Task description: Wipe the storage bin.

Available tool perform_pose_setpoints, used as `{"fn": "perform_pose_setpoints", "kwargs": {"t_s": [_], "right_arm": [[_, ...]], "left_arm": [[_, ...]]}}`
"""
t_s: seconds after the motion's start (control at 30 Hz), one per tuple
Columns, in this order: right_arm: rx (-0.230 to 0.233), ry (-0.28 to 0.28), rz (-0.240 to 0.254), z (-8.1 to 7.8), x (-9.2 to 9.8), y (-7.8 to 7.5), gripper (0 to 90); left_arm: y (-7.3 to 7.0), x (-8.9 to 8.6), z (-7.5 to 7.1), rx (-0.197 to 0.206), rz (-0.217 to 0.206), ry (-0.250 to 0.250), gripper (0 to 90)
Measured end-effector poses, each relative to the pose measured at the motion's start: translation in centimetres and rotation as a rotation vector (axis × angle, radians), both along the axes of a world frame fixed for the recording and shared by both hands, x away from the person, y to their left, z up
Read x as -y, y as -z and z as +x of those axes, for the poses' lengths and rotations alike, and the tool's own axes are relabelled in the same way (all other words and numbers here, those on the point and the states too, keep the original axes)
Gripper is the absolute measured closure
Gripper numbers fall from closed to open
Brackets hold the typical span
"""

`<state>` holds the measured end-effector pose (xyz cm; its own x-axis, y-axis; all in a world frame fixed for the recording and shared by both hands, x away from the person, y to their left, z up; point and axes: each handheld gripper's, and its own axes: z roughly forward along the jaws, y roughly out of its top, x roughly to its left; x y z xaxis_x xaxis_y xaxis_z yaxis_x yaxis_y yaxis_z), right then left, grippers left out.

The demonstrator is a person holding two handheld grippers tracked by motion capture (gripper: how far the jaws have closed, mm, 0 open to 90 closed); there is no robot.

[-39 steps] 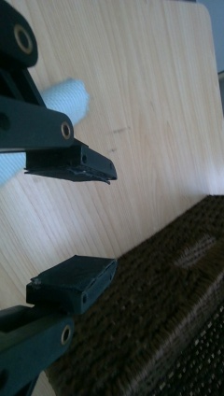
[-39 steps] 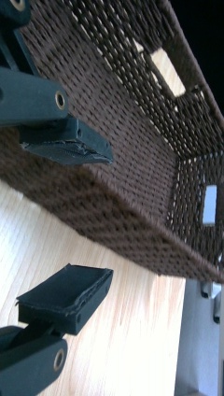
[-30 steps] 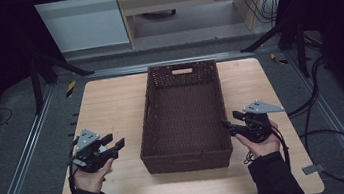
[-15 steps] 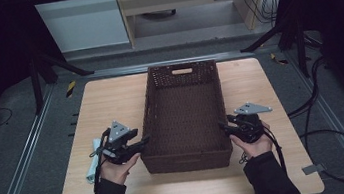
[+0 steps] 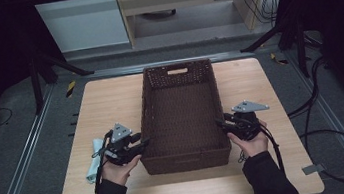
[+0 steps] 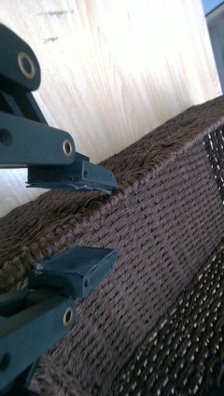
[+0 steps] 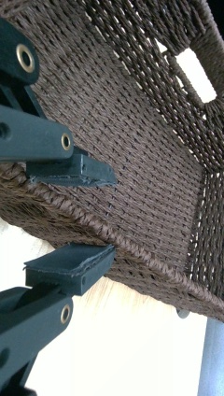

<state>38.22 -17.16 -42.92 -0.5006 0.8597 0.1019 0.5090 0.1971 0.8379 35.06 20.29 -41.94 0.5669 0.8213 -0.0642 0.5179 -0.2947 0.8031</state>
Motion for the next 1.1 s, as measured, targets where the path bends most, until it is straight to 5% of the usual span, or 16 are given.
{"fn": "perform_pose_setpoints", "kwargs": {"t_s": [0.23,0.37,0.47,0.63,0.8,1.1], "right_arm": [[0.048,-0.023,-0.037,-0.1,0.0,-0.1,52.9],[0.044,-0.022,-0.019,-0.4,0.2,-0.4,49.8],[0.009,-0.008,-0.033,-0.9,0.1,-0.7,47.1],[0.022,0.006,-0.067,-1.3,-0.3,-0.5,45.6],[-0.005,0.004,-0.077,-1.2,-0.8,0.2,66.3],[-0.006,0.000,-0.069,-0.7,-0.8,0.3,69.6]], "left_arm": [[-0.1,0.0,-0.5,0.003,-0.002,0.005,60.2],[-0.1,-0.1,-1.1,0.013,-0.013,0.010,61.4],[-0.1,0.1,-1.4,0.025,-0.002,0.005,61.5],[-0.1,0.2,-1.4,0.026,-0.003,-0.003,61.6],[-0.2,0.3,-1.4,0.037,0.016,-0.005,61.4],[-0.3,0.5,-0.5,0.056,0.053,-0.026,54.7]]}}
